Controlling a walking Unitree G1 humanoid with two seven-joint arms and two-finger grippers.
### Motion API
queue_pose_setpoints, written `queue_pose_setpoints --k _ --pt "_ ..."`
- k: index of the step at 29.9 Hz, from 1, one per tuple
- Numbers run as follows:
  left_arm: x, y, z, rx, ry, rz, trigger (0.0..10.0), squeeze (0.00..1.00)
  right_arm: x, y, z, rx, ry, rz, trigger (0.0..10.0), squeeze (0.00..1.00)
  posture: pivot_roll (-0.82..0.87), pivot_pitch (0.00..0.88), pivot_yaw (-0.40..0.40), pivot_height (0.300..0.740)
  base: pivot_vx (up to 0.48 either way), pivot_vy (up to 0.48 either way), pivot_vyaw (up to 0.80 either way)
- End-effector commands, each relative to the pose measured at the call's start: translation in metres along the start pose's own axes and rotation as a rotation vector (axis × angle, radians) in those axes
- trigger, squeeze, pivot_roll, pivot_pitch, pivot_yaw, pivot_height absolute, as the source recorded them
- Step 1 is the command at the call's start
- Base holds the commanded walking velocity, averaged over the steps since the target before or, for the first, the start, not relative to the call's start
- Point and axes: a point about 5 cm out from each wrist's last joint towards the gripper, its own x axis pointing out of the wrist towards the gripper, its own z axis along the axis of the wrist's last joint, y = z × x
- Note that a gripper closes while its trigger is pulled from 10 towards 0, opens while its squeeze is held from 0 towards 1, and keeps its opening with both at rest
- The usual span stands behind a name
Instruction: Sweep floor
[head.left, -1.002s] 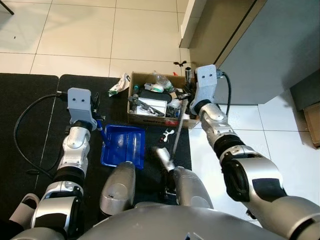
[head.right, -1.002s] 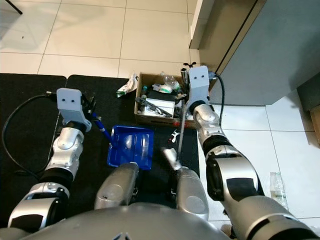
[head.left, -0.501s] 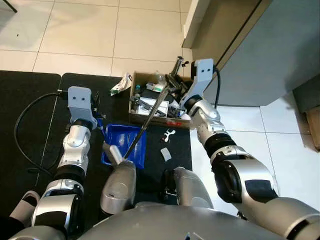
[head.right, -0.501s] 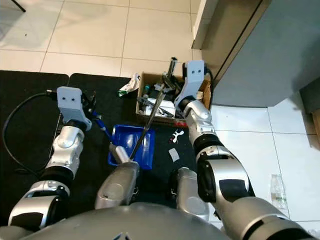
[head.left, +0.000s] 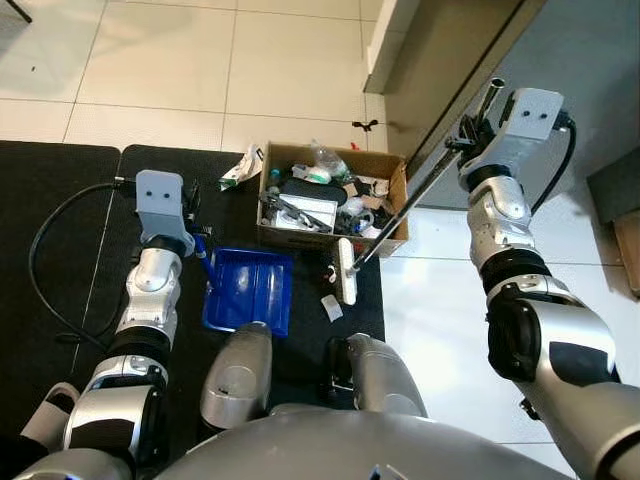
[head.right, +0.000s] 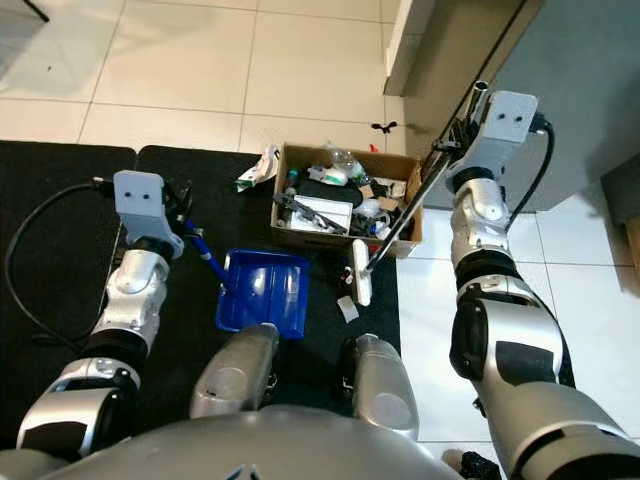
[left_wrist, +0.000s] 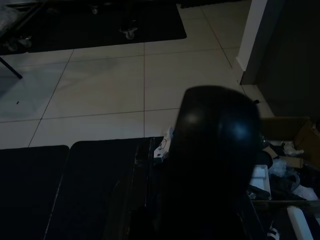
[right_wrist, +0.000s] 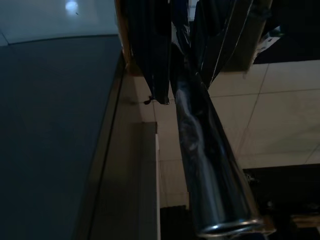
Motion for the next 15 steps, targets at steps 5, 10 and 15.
queue_pose_setpoints --k 5,10,15 --pt "-0.007 -0.011 -0.018 -0.02 0.093 -0.037 10.0 0.0 0.003 -0.016 0.013 -0.009 -0.063 -0.113 10.0 0.0 0.25 0.0 -0.065 0.74 0.0 0.0 0.0" --pt "-0.007 -0.01 -0.018 -0.017 0.09 -0.036 10.0 0.0 0.001 -0.015 0.011 0.015 -0.083 -0.146 10.0 0.0 0.26 0.0 -0.062 0.74 0.0 0.0 0.0" --pt "-0.008 -0.006 -0.017 -0.005 0.09 -0.042 10.0 0.0 -0.006 -0.018 0.001 0.048 -0.089 -0.189 10.0 0.0 0.27 0.0 -0.039 0.74 0.0 0.0 0.0"
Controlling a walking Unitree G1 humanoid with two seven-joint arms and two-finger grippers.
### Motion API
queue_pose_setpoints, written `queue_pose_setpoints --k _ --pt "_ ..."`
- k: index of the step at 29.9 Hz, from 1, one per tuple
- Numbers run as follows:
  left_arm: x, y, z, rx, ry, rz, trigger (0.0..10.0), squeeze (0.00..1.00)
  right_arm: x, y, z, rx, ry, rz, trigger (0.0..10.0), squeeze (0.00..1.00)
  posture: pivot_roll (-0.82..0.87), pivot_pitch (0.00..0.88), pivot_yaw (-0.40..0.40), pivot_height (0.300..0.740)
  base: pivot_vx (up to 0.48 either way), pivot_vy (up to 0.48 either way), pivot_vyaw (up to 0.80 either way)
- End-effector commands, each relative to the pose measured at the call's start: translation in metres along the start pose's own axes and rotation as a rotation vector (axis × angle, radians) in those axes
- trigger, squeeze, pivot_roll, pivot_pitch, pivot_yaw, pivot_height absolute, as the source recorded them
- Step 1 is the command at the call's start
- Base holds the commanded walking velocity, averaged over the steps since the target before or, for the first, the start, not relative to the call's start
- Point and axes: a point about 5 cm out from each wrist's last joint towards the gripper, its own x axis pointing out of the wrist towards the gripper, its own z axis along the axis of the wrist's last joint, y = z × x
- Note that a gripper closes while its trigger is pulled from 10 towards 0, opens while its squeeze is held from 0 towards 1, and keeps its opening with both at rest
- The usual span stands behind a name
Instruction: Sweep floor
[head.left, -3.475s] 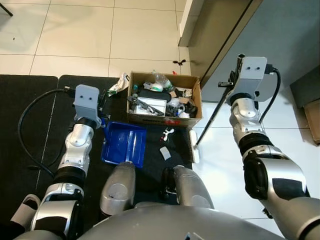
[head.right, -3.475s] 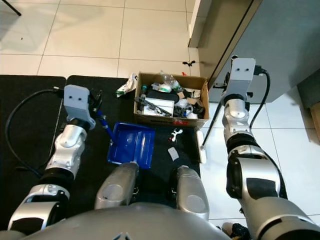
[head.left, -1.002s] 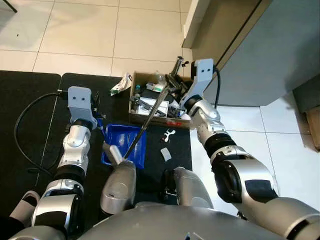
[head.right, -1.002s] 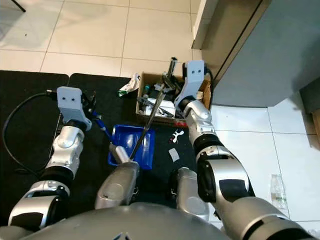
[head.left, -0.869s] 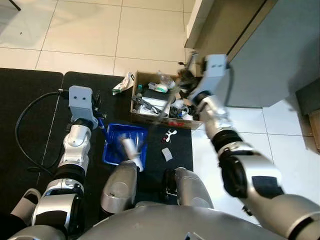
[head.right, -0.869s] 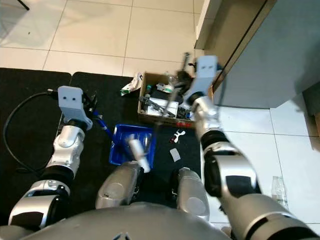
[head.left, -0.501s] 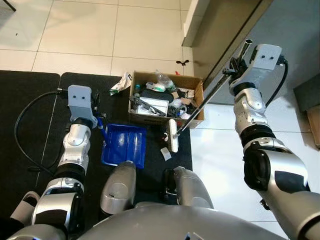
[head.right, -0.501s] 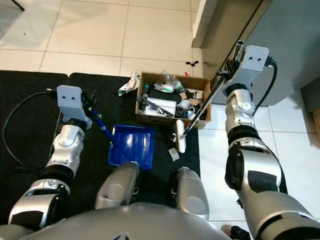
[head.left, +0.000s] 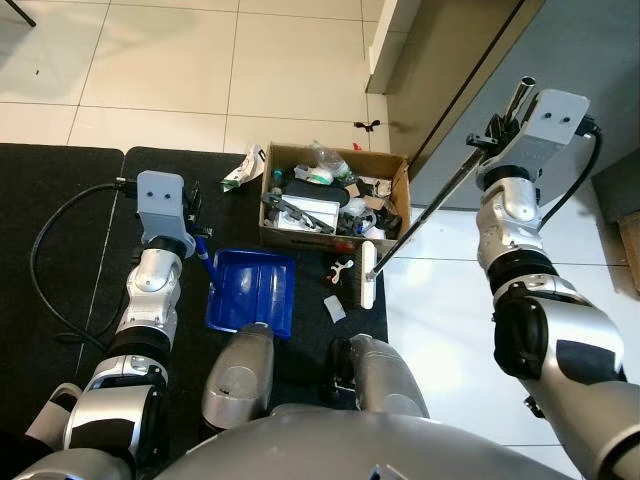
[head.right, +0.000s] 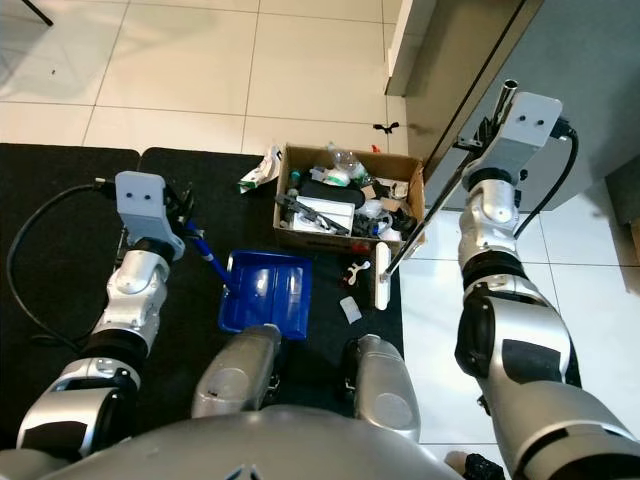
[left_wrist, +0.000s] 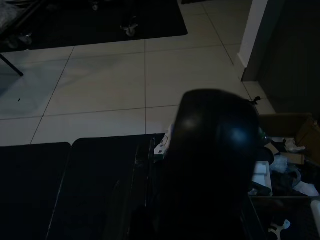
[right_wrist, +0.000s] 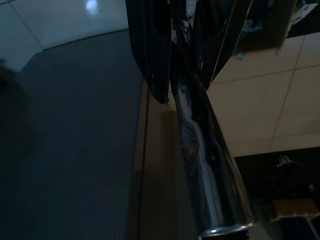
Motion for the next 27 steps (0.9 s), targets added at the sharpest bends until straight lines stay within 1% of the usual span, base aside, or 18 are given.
queue_pose_setpoints --k 1,4,6,10,11,15,18,20,21,22,24,27 --pt "-0.008 -0.007 -0.016 -0.005 0.084 -0.033 10.0 0.0 -0.003 -0.007 -0.001 0.035 -0.021 -0.043 10.0 0.0 0.27 0.0 -0.039 0.74 0.0 0.0 0.0" --pt "-0.008 -0.007 -0.016 -0.004 0.085 -0.035 10.0 0.0 -0.003 -0.007 -0.002 0.036 -0.02 -0.046 10.0 0.0 0.27 0.0 -0.039 0.74 0.0 0.0 0.0" --pt "-0.009 -0.003 -0.015 0.006 0.083 -0.041 10.0 0.0 -0.009 -0.006 -0.01 0.01 -0.013 -0.046 10.0 0.0 0.28 0.0 -0.005 0.74 0.0 0.0 0.0" --pt "-0.009 -0.001 -0.015 0.012 0.082 -0.045 10.0 0.0 -0.011 -0.005 -0.013 -0.003 -0.011 -0.043 10.0 0.0 0.28 0.0 -0.002 0.74 0.0 0.0 0.0" --pt "-0.01 0.001 -0.014 0.022 0.081 -0.051 10.0 0.0 -0.014 -0.003 -0.017 -0.006 -0.009 -0.042 10.0 0.0 0.3 0.013 0.022 0.74 0.0 0.0 0.0" --pt "-0.013 0.006 -0.013 0.042 0.08 -0.067 10.0 0.0 -0.016 0.002 -0.018 0.008 -0.025 -0.043 10.0 0.0 0.3 0.029 0.034 0.74 0.0 0.0 0.0" --pt "-0.016 0.008 -0.013 0.048 0.079 -0.07 10.0 0.0 -0.013 0.008 -0.008 0.004 -0.078 -0.03 10.0 0.0 0.31 0.042 0.025 0.74 0.0 0.0 0.0" --pt "-0.016 0.008 -0.013 0.048 0.079 -0.07 10.0 0.0 -0.013 0.008 -0.008 0.004 -0.078 -0.03 10.0 0.0 0.31 0.042 0.025 0.74 0.0 0.0 0.0" --pt "-0.018 0.007 -0.014 0.046 0.079 -0.07 10.0 0.0 -0.009 0.009 -0.001 0.001 -0.109 -0.027 10.0 0.0 0.31 0.049 0.019 0.74 0.0 0.0 0.0" --pt "-0.018 0.007 -0.014 0.046 0.079 -0.07 10.0 0.0 -0.009 0.009 -0.001 0.001 -0.109 -0.027 10.0 0.0 0.31 0.049 0.019 0.74 0.0 0.0 0.0" --pt "-0.021 0.003 -0.016 0.037 0.081 -0.071 10.0 0.0 -0.004 0.006 0.009 0.008 -0.146 -0.051 10.0 0.0 0.31 0.065 0.012 0.74 0.0 0.0 0.0" --pt "-0.022 0.001 -0.017 0.033 0.082 -0.073 10.0 0.0 -0.003 0.004 0.012 0.014 -0.153 -0.071 10.0 0.0 0.32 0.067 0.011 0.74 0.0 0.0 0.0"
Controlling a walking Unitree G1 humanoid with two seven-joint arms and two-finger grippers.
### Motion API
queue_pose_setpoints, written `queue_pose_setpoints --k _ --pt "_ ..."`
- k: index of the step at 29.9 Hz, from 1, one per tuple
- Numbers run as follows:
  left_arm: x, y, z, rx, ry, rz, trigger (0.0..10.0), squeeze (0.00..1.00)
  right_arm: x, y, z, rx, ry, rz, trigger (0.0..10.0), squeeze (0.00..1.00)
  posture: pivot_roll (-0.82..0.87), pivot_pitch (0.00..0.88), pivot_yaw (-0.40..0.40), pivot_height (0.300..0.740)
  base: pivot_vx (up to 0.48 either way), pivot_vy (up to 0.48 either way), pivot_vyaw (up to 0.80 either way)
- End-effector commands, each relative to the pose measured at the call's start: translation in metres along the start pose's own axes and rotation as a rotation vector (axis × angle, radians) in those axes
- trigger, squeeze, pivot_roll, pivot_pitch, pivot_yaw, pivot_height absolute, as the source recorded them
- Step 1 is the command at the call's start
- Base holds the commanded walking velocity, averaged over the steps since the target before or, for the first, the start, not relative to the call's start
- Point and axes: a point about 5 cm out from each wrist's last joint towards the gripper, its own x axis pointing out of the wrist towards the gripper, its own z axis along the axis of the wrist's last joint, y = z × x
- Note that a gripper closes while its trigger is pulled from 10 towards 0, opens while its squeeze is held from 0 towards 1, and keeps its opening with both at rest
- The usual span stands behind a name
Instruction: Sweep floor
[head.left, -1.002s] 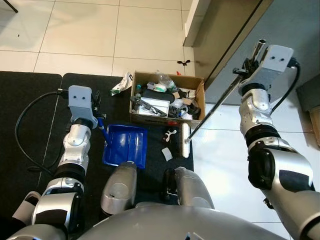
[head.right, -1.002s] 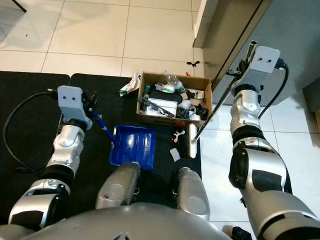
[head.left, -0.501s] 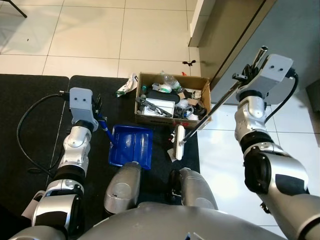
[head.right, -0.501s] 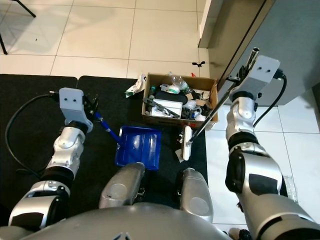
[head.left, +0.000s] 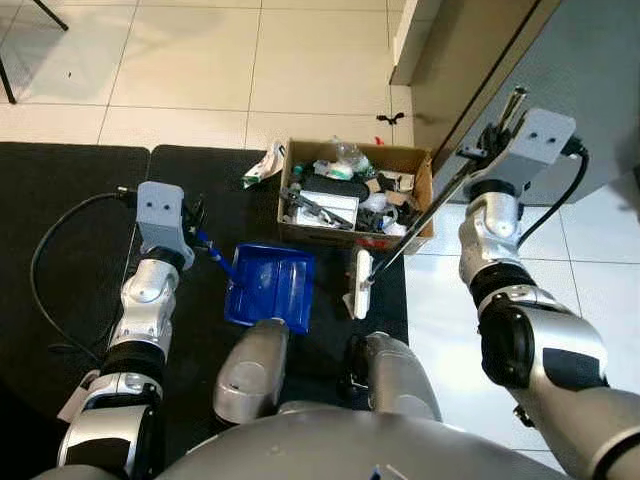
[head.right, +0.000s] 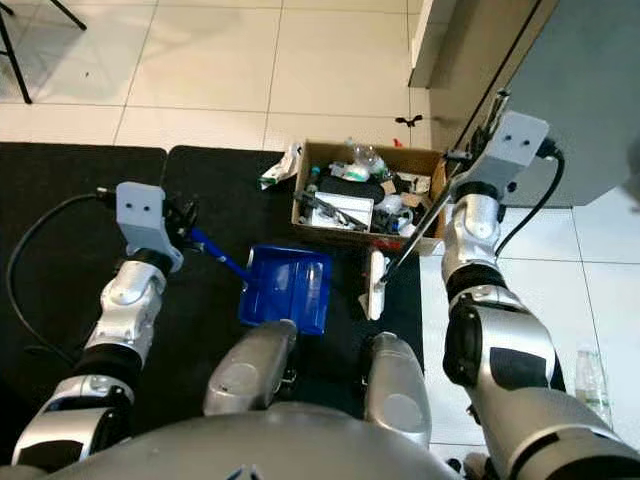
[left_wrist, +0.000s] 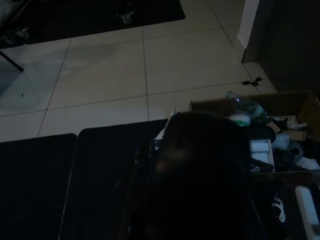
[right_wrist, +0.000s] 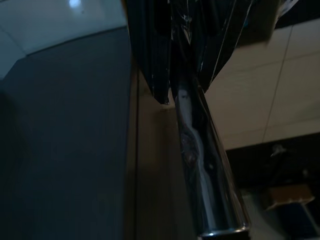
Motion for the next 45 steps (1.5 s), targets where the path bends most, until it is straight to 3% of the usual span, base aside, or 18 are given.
queue_pose_setpoints --k 1,7,12,16,17,22,25,28,32,33,35,43,44,45 --pt "-0.008 -0.004 -0.013 0.013 0.065 -0.019 10.0 0.0 0.006 -0.002 0.013 0.016 -0.07 -0.037 10.0 0.0 0.32 0.074 0.009 0.74 0.0 0.0 0.0" --pt "-0.011 -0.003 -0.013 0.009 0.066 -0.019 10.0 0.0 0.008 -0.004 0.024 -0.069 -0.139 -0.074 10.0 0.0 0.33 0.082 0.011 0.74 0.0 0.0 0.0" --pt "-0.014 -0.003 -0.012 0.01 0.073 -0.022 10.0 0.0 0.002 0.008 0.009 -0.181 -0.076 0.0 10.0 0.0 0.33 0.089 0.013 0.74 0.0 0.0 0.0" --pt "-0.014 -0.003 -0.012 0.01 0.073 -0.022 10.0 0.0 -0.002 0.013 0.0 -0.164 -0.036 0.022 10.0 0.0 0.33 0.089 0.013 0.74 0.0 0.0 0.0" --pt "-0.015 -0.003 -0.012 0.01 0.074 -0.023 10.0 0.0 -0.006 0.017 -0.007 -0.087 0.004 0.032 10.0 0.0 0.33 0.094 0.014 0.74 0.0 0.0 0.0" --pt "-0.016 -0.003 -0.012 0.01 0.076 -0.023 10.0 0.0 -0.009 0.019 -0.012 -0.026 0.033 0.023 10.0 0.0 0.33 0.095 0.014 0.74 0.0 0.0 0.0" --pt "-0.016 -0.004 -0.012 0.01 0.08 -0.026 10.0 0.0 -0.013 0.019 -0.024 0.114 0.128 -0.022 10.0 0.0 0.33 0.1 0.018 0.74 0.0 0.0 0.0" --pt "-0.016 -0.004 -0.012 0.009 0.081 -0.027 10.0 0.0 -0.014 0.02 -0.026 0.139 0.148 -0.027 10.0 0.0 0.33 0.1 0.018 0.74 0.0 0.0 0.0" --pt "-0.016 -0.004 -0.011 0.009 0.084 -0.03 10.0 0.0 -0.018 0.025 -0.038 0.41 0.246 -0.078 10.0 0.0 0.32 0.098 0.017 0.74 0.0 0.0 0.0" --pt "-0.016 -0.004 -0.011 0.009 0.084 -0.03 10.0 0.0 -0.018 0.025 -0.038 0.41 0.246 -0.078 10.0 0.0 0.32 0.098 0.017 0.74 0.0 0.0 0.0" --pt "-0.014 -0.005 -0.01 0.008 0.083 -0.031 10.0 0.0 -0.015 0.032 -0.033 0.5 0.225 -0.052 10.0 0.0 0.32 0.098 0.017 0.74 0.0 0.0 0.0" --pt "-0.013 -0.007 -0.009 0.006 0.084 -0.035 10.0 0.0 -0.005 0.046 -0.013 0.548 0.134 0.081 10.0 0.0 0.32 0.097 0.016 0.74 0.0 0.0 0.0" --pt "-0.013 -0.007 -0.009 0.005 0.085 -0.035 10.0 0.0 -0.002 0.052 -0.001 0.421 0.06 0.183 10.0 0.0 0.31 0.091 0.011 0.74 0.0 0.0 0.0" --pt "-0.013 -0.007 -0.009 0.005 0.085 -0.035 10.0 0.0 -0.002 0.052 -0.001 0.421 0.06 0.183 10.0 0.0 0.31 0.091 0.011 0.74 0.0 0.0 0.0"
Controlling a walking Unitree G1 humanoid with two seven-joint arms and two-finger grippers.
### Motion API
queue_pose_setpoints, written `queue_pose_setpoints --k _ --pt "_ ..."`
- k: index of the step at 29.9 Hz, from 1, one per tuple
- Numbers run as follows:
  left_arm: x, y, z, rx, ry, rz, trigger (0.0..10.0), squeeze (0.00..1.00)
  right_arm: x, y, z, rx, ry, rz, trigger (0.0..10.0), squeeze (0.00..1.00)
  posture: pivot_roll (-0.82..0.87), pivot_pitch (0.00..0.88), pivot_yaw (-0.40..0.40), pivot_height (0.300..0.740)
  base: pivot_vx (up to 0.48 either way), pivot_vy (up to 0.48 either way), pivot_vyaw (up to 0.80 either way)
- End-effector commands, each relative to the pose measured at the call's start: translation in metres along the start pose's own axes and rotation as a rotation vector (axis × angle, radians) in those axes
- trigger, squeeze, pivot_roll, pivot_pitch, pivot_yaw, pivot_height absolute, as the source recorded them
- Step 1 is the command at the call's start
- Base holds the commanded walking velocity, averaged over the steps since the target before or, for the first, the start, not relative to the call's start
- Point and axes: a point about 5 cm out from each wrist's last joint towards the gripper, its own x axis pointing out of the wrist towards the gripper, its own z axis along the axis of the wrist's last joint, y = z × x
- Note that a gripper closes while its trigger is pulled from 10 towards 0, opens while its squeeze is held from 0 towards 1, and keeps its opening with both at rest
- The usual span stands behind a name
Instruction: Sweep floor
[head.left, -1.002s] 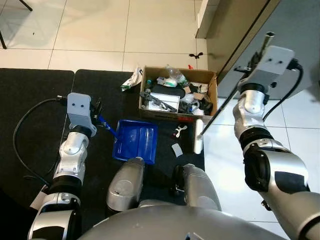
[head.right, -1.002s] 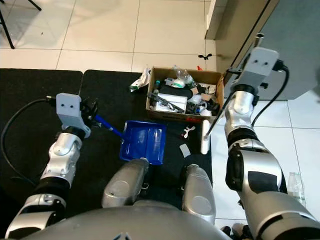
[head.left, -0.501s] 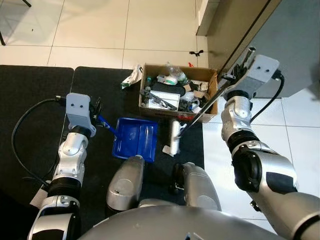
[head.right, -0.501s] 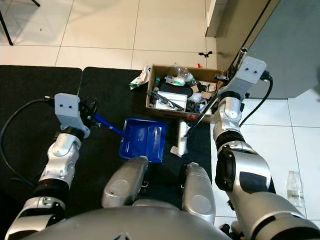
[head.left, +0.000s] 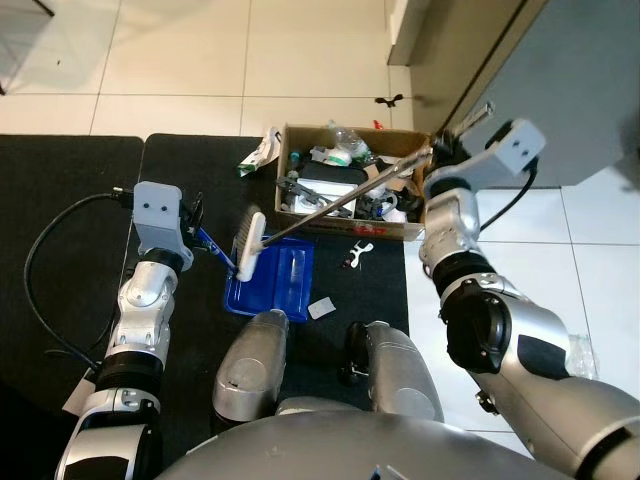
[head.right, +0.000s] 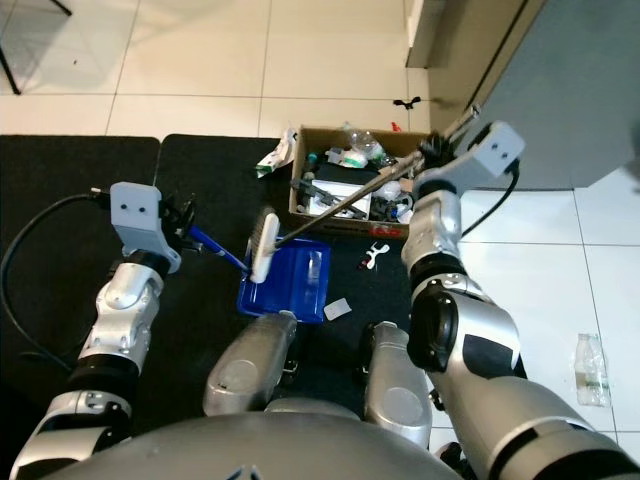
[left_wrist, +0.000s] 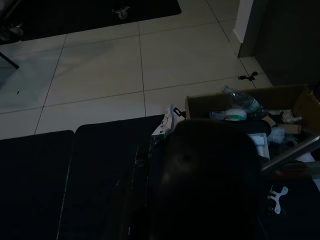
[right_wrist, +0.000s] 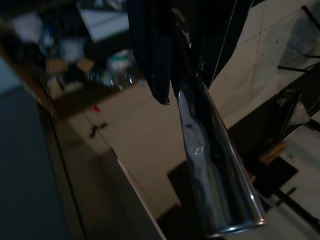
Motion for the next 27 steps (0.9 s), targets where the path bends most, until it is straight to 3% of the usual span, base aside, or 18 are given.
queue_pose_setpoints --k 1,4,12,14,23,27 --pt "-0.007 -0.005 -0.016 0.011 0.09 -0.026 10.0 0.0 0.003 0.012 0.012 -0.11 -0.073 0.095 10.0 0.0 0.31 0.091 0.011 0.74 0.0 0.0 0.0" --pt "-0.006 -0.005 -0.017 0.01 0.091 -0.027 10.0 0.0 0.003 0.018 0.019 -0.228 -0.124 0.152 10.0 0.0 0.31 0.089 0.009 0.74 0.0 0.0 0.0" --pt "-0.005 -0.006 -0.016 0.009 0.092 -0.032 10.0 0.0 0.004 0.016 0.03 -0.389 -0.18 0.166 10.0 0.0 0.3 0.088 0.012 0.74 0.0 0.0 0.0" --pt "-0.006 -0.006 -0.016 0.01 0.093 -0.033 10.0 0.0 0.005 0.012 0.03 -0.488 -0.168 0.133 10.0 0.0 0.31 0.088 0.011 0.74 0.0 0.0 0.0" --pt "-0.008 -0.005 -0.017 0.01 0.094 -0.026 10.0 0.0 0.005 -0.002 0.03 -0.569 -0.15 0.029 10.0 0.0 0.32 0.09 0.004 0.74 0.0 0.0 0.0" --pt "-0.01 -0.004 -0.018 0.01 0.095 -0.021 10.0 0.0 0.006 -0.009 0.033 -0.649 -0.142 0.01 10.0 0.0 0.32 0.093 0.005 0.74 0.0 0.0 0.0"
